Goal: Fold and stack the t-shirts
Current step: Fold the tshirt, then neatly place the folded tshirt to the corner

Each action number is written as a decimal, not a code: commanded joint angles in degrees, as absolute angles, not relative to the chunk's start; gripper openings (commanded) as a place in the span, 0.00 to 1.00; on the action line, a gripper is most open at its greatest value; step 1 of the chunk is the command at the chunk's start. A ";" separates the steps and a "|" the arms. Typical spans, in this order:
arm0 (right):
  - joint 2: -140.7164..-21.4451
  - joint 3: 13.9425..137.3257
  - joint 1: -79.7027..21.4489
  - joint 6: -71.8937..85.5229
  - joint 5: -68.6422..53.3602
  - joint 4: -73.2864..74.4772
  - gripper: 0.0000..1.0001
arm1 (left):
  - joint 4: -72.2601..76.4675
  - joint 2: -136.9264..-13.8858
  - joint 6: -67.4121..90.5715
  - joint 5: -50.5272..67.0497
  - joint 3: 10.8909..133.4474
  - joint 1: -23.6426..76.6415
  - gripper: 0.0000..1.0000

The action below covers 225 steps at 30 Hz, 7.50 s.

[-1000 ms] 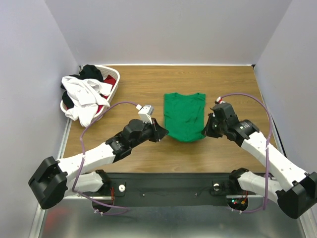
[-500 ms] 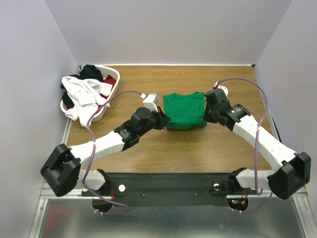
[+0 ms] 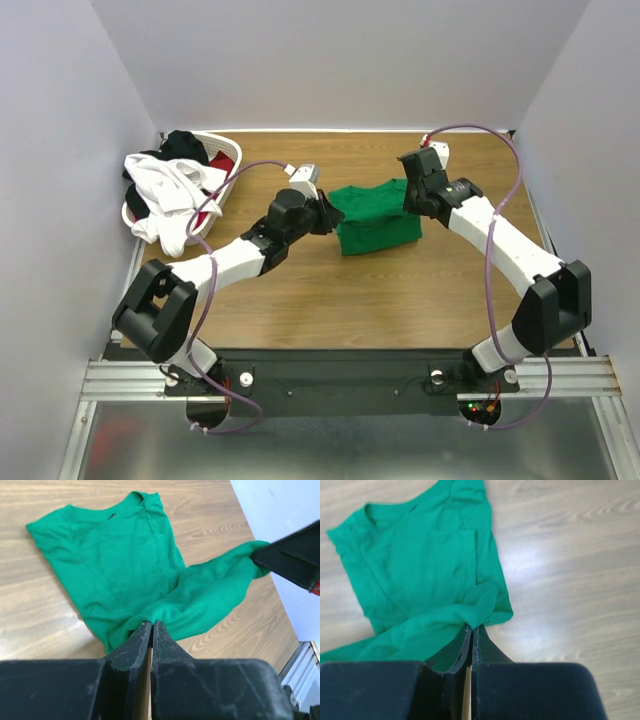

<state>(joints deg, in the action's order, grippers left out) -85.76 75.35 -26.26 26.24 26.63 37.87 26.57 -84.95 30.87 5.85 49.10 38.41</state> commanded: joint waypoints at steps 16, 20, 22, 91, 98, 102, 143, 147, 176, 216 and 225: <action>-99.75 89.64 -17.84 19.51 22.77 28.83 0.00 | 32.78 -96.06 30.23 12.83 61.70 32.87 0.00; -103.35 92.54 -16.88 18.90 21.80 28.65 0.00 | 32.78 -98.60 30.23 13.62 63.45 31.91 0.00; -104.67 94.12 -16.70 18.72 21.71 28.56 0.00 | 32.78 -99.49 30.32 13.97 63.98 31.20 0.00; -115.48 92.72 1.39 13.19 -24.48 18.63 1.00 | 19.86 -114.17 24.08 4.13 79.89 35.77 0.99; -120.93 93.69 5.18 10.46 -36.47 18.55 1.00 | 19.16 -118.47 23.82 5.10 81.30 34.89 0.99; -124.88 94.66 5.27 10.02 -39.37 18.54 1.00 | 18.46 -121.02 23.20 5.27 82.53 34.28 0.99; -130.61 95.80 -5.01 11.78 -32.28 18.72 0.38 | 20.83 -122.70 22.94 9.05 84.02 33.84 0.99; -128.68 96.76 -5.01 11.87 -26.03 19.07 0.05 | 20.57 -119.19 22.24 8.35 83.06 33.84 0.99; -142.38 133.23 8.61 -16.16 7.29 33.49 0.00 | 19.07 -106.17 21.01 5.27 71.10 30.59 0.99; -119.55 116.74 9.58 -9.59 8.97 25.58 1.00 | 19.60 -87.29 20.13 -1.93 59.77 30.50 0.99; -95.83 81.94 1.50 3.07 0.35 15.83 1.00 | 19.17 -72.43 20.13 -5.79 48.70 29.97 0.99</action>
<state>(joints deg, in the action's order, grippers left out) -102.83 91.48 4.89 -4.10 4.58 21.76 18.20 -77.73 20.97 -2.31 50.94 30.59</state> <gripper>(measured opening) 0.998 0.986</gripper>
